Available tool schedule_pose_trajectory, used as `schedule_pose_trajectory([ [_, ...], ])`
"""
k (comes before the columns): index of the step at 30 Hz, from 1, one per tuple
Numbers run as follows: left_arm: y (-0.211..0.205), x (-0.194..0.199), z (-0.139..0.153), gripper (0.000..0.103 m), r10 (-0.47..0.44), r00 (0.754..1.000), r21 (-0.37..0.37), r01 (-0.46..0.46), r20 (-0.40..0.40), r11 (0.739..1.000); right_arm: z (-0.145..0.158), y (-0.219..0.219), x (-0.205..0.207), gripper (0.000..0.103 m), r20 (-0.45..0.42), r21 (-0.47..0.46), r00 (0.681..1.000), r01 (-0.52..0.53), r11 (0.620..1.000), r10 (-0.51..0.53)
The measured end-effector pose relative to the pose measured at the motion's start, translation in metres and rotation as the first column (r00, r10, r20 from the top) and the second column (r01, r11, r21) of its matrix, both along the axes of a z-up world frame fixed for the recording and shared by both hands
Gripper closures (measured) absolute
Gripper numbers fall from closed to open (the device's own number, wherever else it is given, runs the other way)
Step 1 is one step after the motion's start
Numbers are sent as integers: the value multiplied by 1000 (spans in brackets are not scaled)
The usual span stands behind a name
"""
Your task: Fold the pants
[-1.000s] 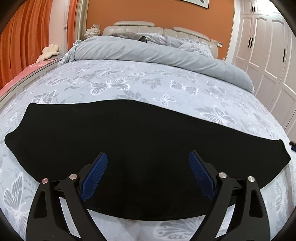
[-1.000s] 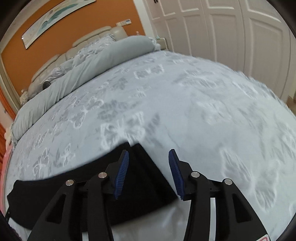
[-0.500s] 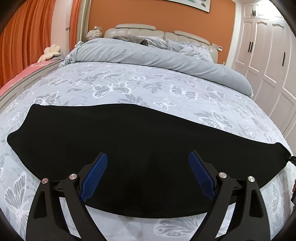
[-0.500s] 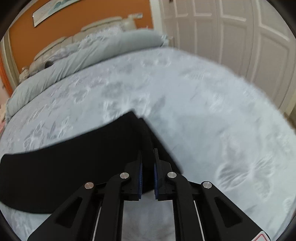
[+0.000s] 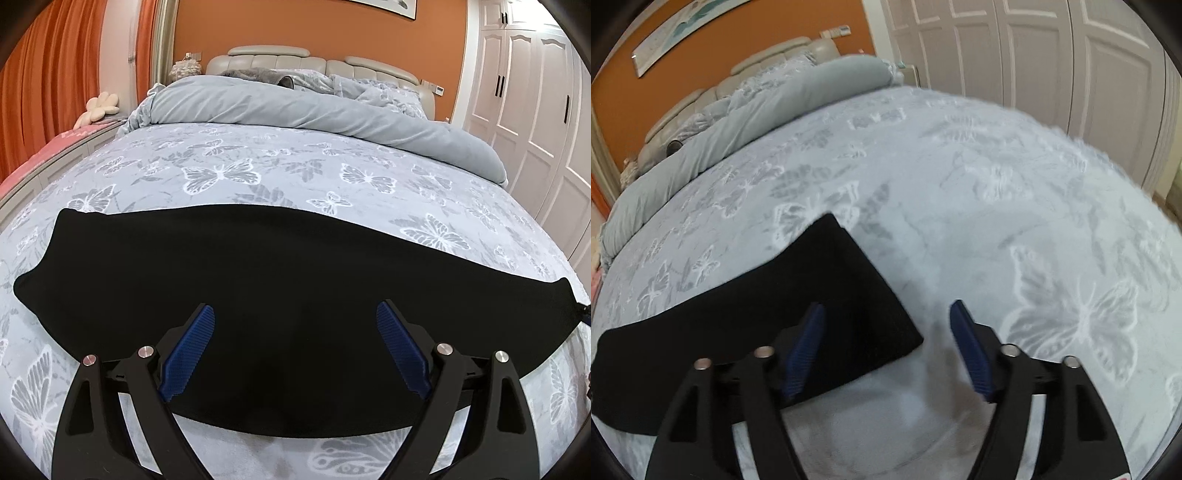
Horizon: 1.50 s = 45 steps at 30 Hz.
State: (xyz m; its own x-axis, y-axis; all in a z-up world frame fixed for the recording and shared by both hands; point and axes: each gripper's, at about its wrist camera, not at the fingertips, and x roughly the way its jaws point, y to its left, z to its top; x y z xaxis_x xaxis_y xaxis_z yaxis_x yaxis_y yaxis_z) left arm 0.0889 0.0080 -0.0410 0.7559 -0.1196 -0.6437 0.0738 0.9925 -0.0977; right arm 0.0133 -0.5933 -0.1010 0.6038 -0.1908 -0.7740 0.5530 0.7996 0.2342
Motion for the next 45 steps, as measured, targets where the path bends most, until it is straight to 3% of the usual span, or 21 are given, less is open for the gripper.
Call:
schedule_pose_trajectory([
  [4,5,4,-1,15,16,999,-21,-17,-33,1000,-17,0,2,26,-5,60,1000,30,998,-30],
  [5,7,6,-2,15,25,998,-32,-27,-50,999,-17,1,5,34,-8,58,999,32,998,-32],
  [6,10,8,-3,15,36,997,-38,-38,-67,999,-15,3,7,67,13,73,1000,16,997,-17],
  [7,13,11,-5,15,49,995,-33,-52,-84,998,-14,2,8,84,38,120,999,5,993,-9],
  [8,14,12,-7,15,62,993,-24,-64,-97,998,-12,2,9,86,67,185,998,5,983,-17],
  [10,20,17,-11,15,92,987,-8,-94,-133,996,2,10,11,86,109,200,993,15,980,-37],
  [14,33,22,-15,15,158,971,24,-156,-182,988,56,59,28,86,250,187,966,-107,977,58],
  [17,48,23,-15,15,200,959,19,-200,-202,980,99,127,50,86,333,143,920,-266,953,207],
  [21,76,20,-5,15,239,949,-48,-253,-205,966,128,235,81,86,359,91,832,-483,871,423],
  [24,100,15,4,15,272,942,-88,-293,-194,952,126,319,101,86,313,50,755,-619,784,576],
  [25,111,13,7,15,291,937,-99,-313,-192,944,118,355,110,86,279,41,718,-672,739,638],
  [29,143,10,12,15,320,925,-142,-351,-202,925,78,437,127,85,138,37,638,-767,640,757],
  [31,158,8,14,15,334,921,-141,-365,-202,921,48,469,133,81,34,31,600,-800,600,799],
  [33,176,6,16,15,354,917,-105,-377,-185,920,28,487,135,70,-41,2,568,-823,568,822],
  [35,191,2,19,15,370,914,-75,-386,-165,919,34,496,130,54,-40,-44,527,-850,525,849],
  [36,201,-1,21,15,379,912,-69,-393,-155,917,45,499,129,55,-34,-37,507,-862,506,861],
  [38,220,-7,23,15,395,907,-77,-409,-149,909,71,494,128,54,64,-31,487,-871,489,871],
  [41,251,-12,19,15,440,882,-108,-461,-170,881,103,482,151,49,209,37,495,-866,499,844],
  [45,271,-13,7,15,470,855,-126,-502,-219,855,88,467,233,49,215,254,603,-794,552,769],
])
